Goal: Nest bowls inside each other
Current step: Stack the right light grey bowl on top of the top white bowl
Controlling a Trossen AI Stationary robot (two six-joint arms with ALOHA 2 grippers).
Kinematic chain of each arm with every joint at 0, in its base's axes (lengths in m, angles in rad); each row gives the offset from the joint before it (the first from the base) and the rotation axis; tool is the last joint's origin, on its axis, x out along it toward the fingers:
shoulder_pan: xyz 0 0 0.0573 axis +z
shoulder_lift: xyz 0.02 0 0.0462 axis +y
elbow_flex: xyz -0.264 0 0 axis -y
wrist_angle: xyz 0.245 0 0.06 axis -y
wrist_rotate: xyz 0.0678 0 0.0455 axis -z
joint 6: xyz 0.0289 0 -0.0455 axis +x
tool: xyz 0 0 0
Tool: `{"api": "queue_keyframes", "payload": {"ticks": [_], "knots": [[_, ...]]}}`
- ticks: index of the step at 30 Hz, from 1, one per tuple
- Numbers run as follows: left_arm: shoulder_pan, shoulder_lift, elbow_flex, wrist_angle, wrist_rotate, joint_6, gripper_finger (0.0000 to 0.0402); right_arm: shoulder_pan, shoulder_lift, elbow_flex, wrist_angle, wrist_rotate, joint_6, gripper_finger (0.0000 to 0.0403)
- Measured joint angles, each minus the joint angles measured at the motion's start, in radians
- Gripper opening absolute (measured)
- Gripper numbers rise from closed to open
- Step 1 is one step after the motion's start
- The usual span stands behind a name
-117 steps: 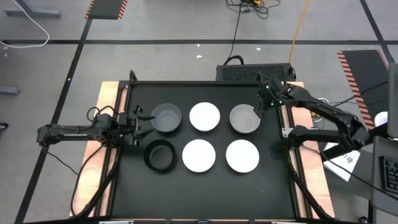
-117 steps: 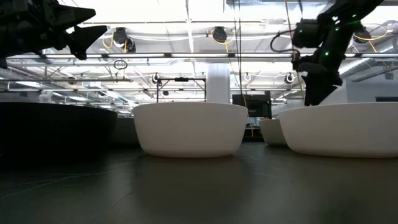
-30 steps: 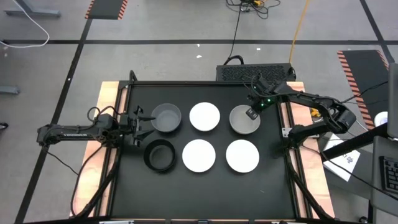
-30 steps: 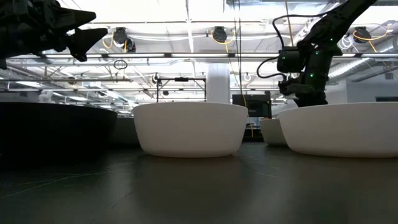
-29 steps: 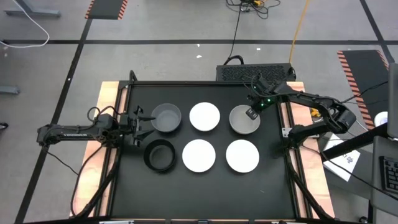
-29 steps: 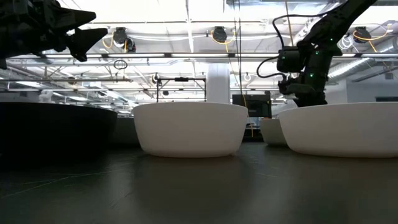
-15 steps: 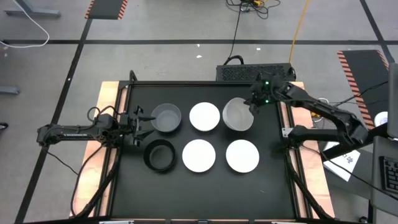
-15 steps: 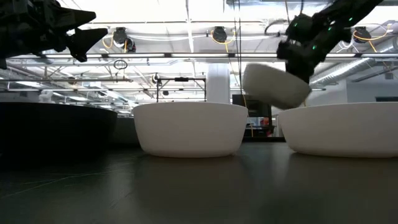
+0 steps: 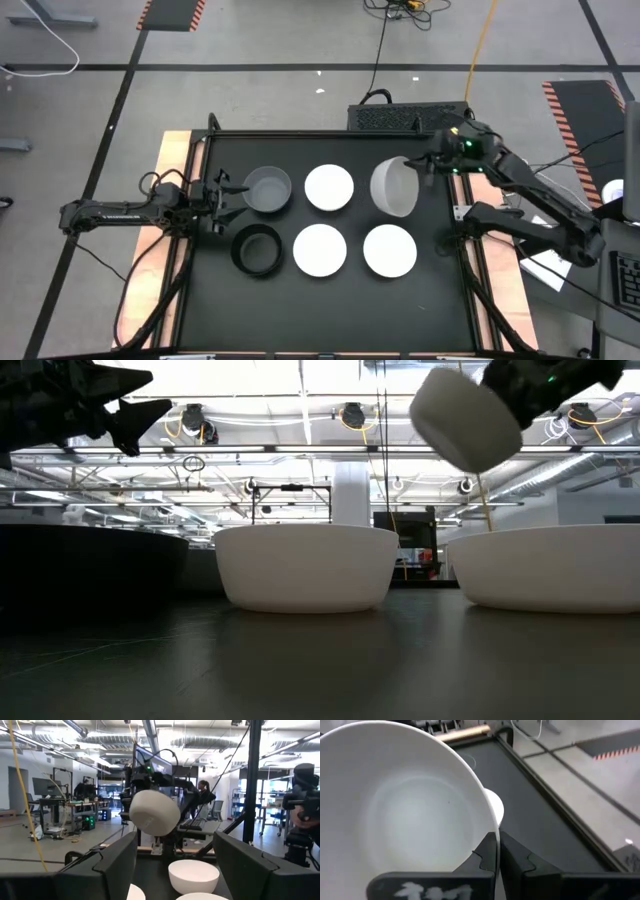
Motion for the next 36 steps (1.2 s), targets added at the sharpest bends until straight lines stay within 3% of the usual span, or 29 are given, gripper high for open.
{"api": "queue_keyframes", "payload": {"ticks": [5, 11, 20, 27, 36], "knots": [[0.0, 0.0, 0.0, -0.002, 0.0, -0.002, 0.0258, 0.0, -0.096, -0.005, -0.043, -0.035, 0.024, 0.0], [0.0, 0.0, 0.0, -0.008, 0.0, 0.024, 0.0258, 0.025, -0.226, -0.129, 0.094, -0.157, 0.098, 0.0], [0.0, 0.0, 0.0, -0.008, -0.011, 0.004, 0.0255, 0.056, -0.304, -0.299, 0.238, -0.156, 0.166, 0.0], [0.0, 0.0, 0.0, -0.016, 0.0, 0.004, 0.0255, 0.123, -0.222, -0.379, 0.546, -0.155, 0.255, 0.0], [0.0, 0.0, 0.0, -0.028, 0.0, 0.024, 0.0255, 0.186, 0.129, -0.307, 0.742, -0.152, 0.285, 0.0]]}}
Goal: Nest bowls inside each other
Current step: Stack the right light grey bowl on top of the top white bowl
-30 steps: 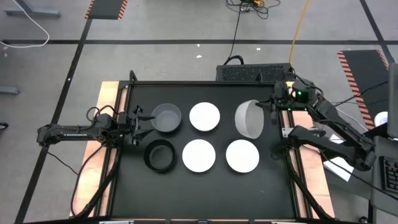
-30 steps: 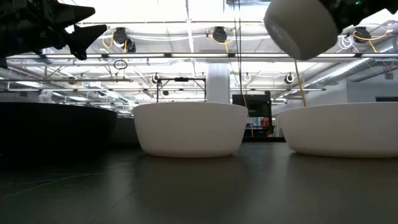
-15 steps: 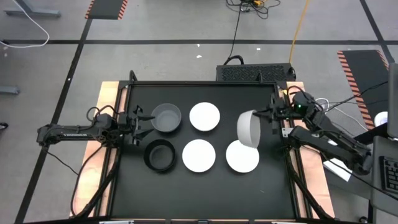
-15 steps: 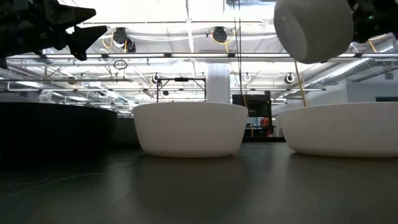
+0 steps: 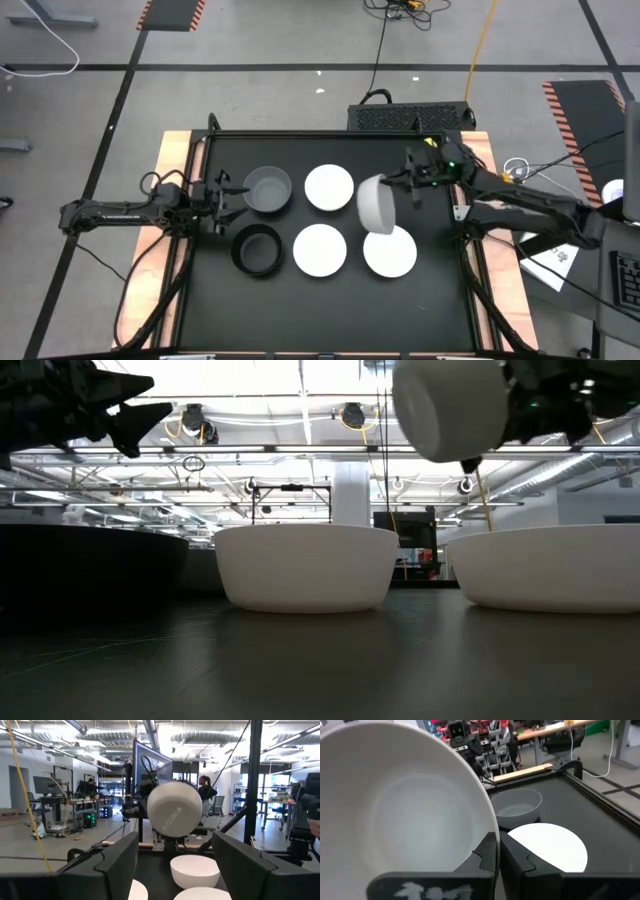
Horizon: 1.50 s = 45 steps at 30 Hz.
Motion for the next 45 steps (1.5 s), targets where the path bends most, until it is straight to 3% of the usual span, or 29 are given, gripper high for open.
{"api": "queue_keyframes", "payload": {"ticks": [6, 16, 23, 39, 45], "knots": [[0.0, 0.0, 0.0, -0.028, 0.0, 0.0, 0.0255, 0.015, 0.203, 0.158, -0.031, -0.001, -0.026, 0.0], [0.0, 0.0, 0.0, -0.042, 0.002, -0.002, 0.0255, 0.017, 0.511, 0.477, -0.343, 0.009, -0.137, 0.0], [0.0, 0.0, 0.0, -0.043, 0.002, -0.001, 0.0255, 0.006, 0.681, 0.691, -0.608, 0.083, -0.237, 0.0], [0.0, 0.0, 0.0, -0.068, 0.002, 0.007, 0.0255, -0.003, 0.941, 0.913, -0.707, 0.266, -0.357, 0.0], [0.0, 0.0, 0.0, -0.071, 0.002, 0.016, 0.0255, -0.014, 1.005, 0.968, -0.744, 0.27, -0.384, 0.0]]}}
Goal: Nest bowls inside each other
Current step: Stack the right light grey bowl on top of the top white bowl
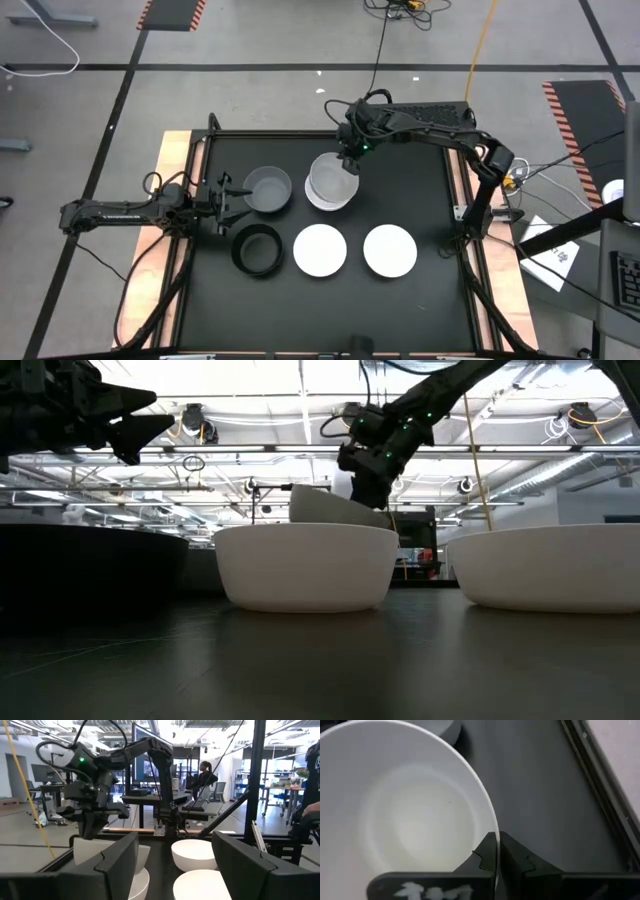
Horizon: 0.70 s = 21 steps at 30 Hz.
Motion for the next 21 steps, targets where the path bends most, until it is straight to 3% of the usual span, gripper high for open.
{"api": "queue_keyframes", "payload": {"ticks": [21], "knots": [[0.0, 0.0, 0.0, -0.017, -0.001, 0.037, 0.0255, -0.005, 0.028, 0.014, -0.229, 0.127, -0.053, 0.0]]}}
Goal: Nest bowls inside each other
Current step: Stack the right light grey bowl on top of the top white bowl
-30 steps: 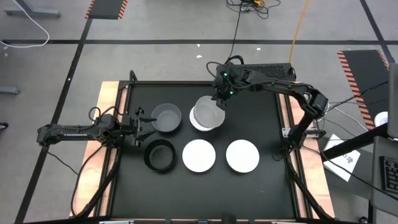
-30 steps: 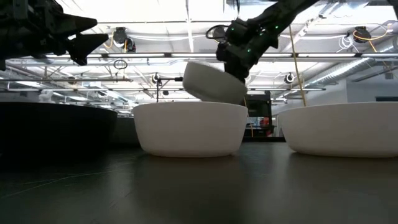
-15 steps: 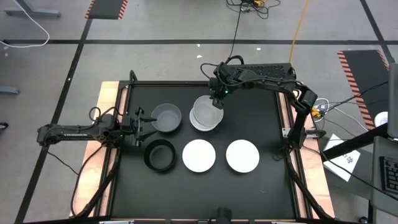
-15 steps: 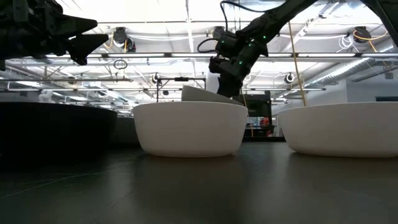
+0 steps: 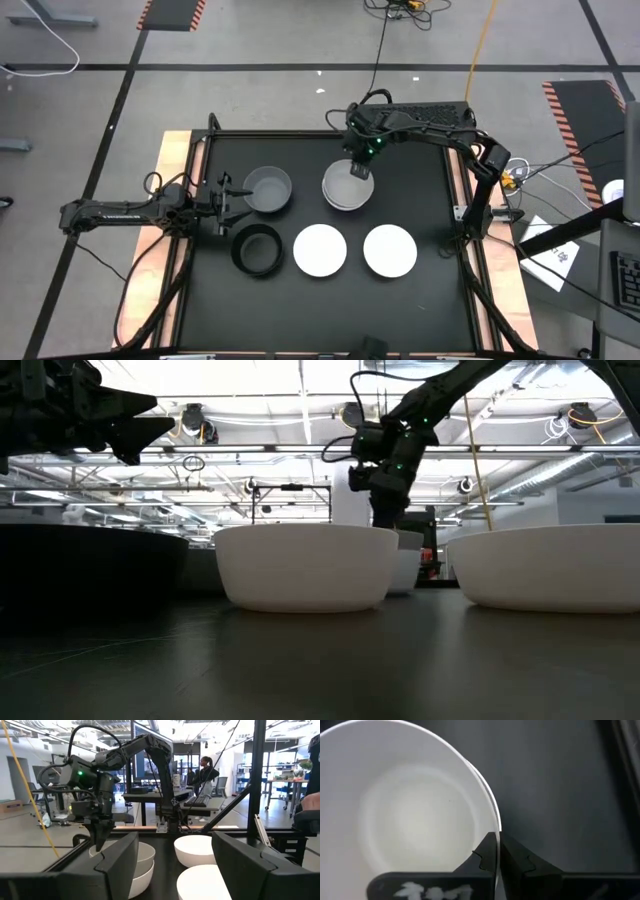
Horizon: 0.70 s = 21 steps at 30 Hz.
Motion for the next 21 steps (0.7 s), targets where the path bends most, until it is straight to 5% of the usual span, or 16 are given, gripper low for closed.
{"api": "queue_keyframes", "payload": {"ticks": [21], "knots": [[0.0, 0.0, 0.0, -0.008, -0.001, -0.02, 0.0255, 0.003, 0.0, 0.0, -0.11, 0.029, 0.029, 0.0]]}}
